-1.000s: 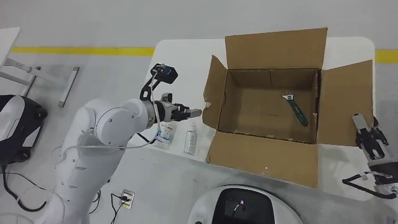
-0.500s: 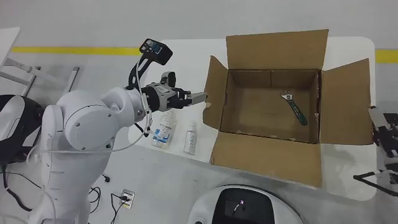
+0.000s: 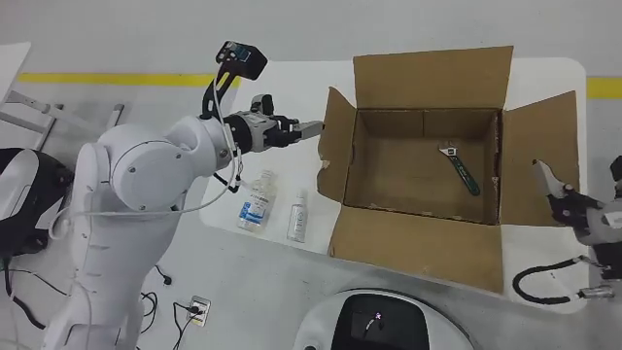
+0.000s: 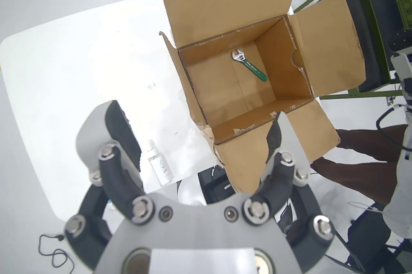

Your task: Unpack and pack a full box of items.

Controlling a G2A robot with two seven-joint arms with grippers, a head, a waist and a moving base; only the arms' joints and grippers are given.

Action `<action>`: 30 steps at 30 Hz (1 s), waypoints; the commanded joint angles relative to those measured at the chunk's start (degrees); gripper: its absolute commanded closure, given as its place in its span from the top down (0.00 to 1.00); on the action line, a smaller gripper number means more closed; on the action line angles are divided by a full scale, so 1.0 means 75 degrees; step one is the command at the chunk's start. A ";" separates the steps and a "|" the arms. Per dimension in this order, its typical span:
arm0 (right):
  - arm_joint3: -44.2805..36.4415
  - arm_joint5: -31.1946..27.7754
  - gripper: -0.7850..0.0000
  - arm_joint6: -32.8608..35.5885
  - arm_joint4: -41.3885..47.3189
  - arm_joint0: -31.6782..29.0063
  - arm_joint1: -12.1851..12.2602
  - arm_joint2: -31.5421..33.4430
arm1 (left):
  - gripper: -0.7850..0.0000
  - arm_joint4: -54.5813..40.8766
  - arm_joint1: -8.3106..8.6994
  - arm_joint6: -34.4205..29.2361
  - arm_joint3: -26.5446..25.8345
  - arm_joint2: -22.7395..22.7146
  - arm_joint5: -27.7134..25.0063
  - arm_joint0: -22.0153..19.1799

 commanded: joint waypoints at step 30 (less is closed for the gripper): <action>0.2015 0.0353 0.00 0.3642 -0.2894 0.3885 -0.0416 -0.3623 | 1.00 0.0629 0.0046 0.0166 -0.0048 0.0270 0.0004 0.0013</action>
